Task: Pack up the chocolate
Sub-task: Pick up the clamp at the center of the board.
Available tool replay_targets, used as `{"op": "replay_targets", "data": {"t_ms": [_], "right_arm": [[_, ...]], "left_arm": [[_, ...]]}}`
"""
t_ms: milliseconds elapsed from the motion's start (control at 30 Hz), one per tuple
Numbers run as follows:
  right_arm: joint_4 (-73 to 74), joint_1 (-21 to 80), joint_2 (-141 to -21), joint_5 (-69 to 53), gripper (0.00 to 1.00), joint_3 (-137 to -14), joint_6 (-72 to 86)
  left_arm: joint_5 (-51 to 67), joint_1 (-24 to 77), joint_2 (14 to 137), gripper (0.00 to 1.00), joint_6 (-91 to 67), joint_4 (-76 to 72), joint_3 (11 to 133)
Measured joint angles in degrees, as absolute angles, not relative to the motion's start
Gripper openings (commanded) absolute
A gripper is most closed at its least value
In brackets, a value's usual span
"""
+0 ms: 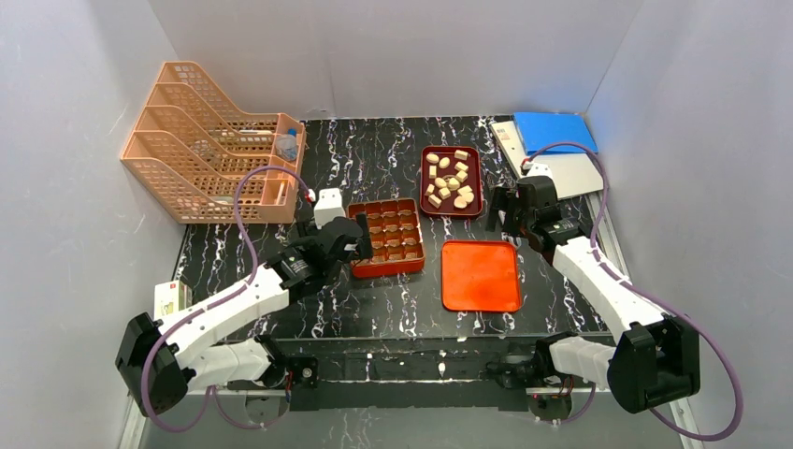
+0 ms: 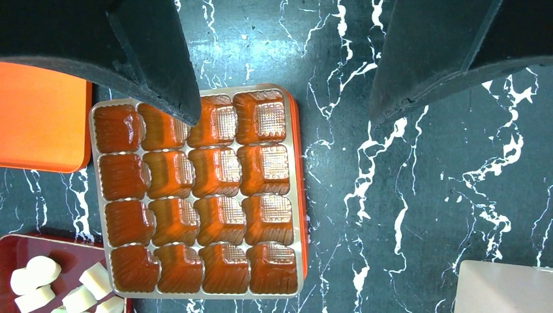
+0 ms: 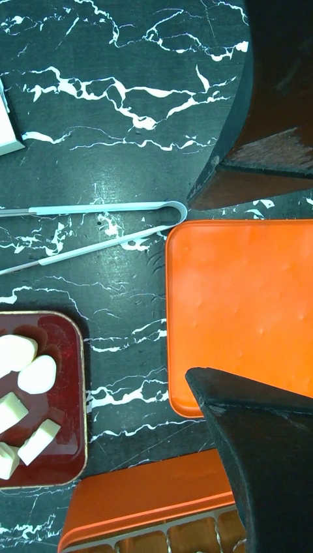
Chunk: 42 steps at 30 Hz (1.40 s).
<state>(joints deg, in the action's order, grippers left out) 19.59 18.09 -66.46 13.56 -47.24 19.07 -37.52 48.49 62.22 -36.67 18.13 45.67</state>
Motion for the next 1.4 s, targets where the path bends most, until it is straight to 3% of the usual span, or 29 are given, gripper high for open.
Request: {"op": "replay_targets", "data": {"t_ms": [1400], "right_arm": [[12.8,18.2,-67.44,16.56,0.99,-44.14,11.55]], "left_arm": [[-36.23,48.49,61.73,0.98,-36.64,13.74,45.78]]}}
